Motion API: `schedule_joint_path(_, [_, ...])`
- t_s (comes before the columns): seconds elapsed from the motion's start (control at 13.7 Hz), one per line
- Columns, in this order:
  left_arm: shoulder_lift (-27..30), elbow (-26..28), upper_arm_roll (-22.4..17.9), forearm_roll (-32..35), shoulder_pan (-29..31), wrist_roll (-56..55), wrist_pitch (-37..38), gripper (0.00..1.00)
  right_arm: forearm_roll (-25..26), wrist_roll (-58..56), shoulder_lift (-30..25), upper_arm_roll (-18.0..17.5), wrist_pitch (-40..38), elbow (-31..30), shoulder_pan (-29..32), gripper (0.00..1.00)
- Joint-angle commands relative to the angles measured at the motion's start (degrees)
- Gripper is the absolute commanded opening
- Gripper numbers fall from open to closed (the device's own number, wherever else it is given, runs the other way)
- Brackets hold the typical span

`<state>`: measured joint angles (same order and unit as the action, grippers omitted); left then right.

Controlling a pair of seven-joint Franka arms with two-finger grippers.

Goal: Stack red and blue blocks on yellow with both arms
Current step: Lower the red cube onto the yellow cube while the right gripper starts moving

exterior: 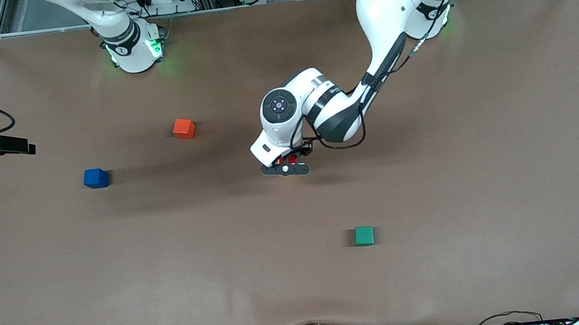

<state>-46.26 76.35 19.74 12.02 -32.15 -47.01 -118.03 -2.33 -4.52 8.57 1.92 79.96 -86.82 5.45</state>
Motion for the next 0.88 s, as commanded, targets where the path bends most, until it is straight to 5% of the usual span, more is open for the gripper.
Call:
schedule_joint_path(0.0, [-1.8,-3.0,-0.7,-0.9,-1.2,-1.5,0.8,0.0,-0.4,-0.6,-0.1,-0.5,-0.8,0.4,0.4,1.0])
schedule_joint_path(0.8, [-3.0,-3.4,-2.2,-0.9,-2.7,-2.7,0.3,0.0,2.2,-5.9,4.2,-0.6,6.3,-2.1,2.6,1.0])
